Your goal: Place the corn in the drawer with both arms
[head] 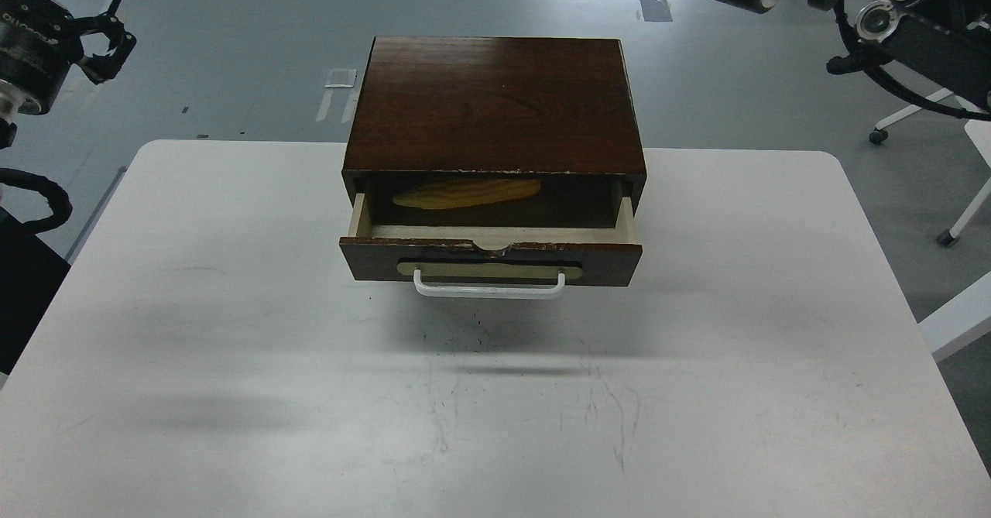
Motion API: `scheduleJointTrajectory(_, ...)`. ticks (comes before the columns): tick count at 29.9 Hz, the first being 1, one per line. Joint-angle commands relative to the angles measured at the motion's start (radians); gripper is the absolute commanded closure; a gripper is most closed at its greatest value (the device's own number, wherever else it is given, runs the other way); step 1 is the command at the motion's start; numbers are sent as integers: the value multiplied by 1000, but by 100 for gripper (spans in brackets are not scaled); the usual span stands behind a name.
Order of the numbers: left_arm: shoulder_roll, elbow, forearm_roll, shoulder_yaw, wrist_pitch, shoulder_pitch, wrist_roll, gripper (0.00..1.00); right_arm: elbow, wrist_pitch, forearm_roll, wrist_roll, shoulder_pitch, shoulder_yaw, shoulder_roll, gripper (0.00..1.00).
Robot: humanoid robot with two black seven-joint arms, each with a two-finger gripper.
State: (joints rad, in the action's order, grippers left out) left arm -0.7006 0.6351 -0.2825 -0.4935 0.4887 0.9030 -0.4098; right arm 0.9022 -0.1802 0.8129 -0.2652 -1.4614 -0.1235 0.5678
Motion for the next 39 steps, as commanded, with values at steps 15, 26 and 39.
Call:
scheduleJointTrajectory(15,154,-89,-7,-19,0,39,14,2,-193,-44,-921,3,432,-445,44,0)
scheduleJointTrajectory(26,207,-91,-12,-80,0,14,68,2,-221,-260,-1333,7,656,-568,34,0)
scheduleJointTrajectory(39,219,-136,-43,-119,0,-23,66,2,-293,-309,-1333,-3,685,-562,9,0)
